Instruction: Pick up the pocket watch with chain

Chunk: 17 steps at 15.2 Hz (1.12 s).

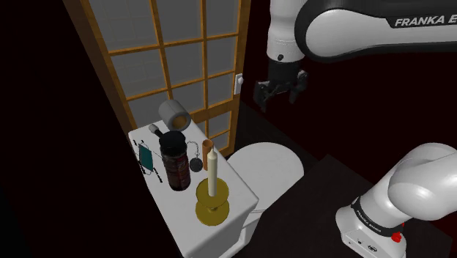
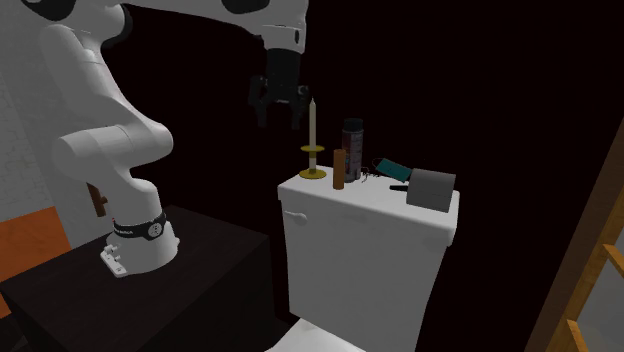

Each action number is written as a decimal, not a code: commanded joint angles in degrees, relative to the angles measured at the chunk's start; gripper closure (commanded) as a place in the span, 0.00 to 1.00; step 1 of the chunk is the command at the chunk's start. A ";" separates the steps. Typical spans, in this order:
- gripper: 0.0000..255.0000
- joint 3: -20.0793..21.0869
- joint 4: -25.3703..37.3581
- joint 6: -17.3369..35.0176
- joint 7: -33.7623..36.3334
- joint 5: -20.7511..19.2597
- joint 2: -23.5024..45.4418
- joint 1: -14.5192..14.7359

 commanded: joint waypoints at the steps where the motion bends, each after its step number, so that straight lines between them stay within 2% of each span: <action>1: 0.00 3.36 2.81 0.05 5.71 -0.32 4.04 -0.33; 6: 0.00 10.58 11.48 -0.38 19.40 -4.17 16.44 -1.23; 10: 0.00 14.66 20.40 -2.31 30.95 -9.90 28.55 0.01; 13: 0.00 15.70 28.45 -4.94 38.98 -14.86 38.34 3.08; 17: 0.00 14.34 41.42 -9.76 47.26 -20.55 51.18 9.61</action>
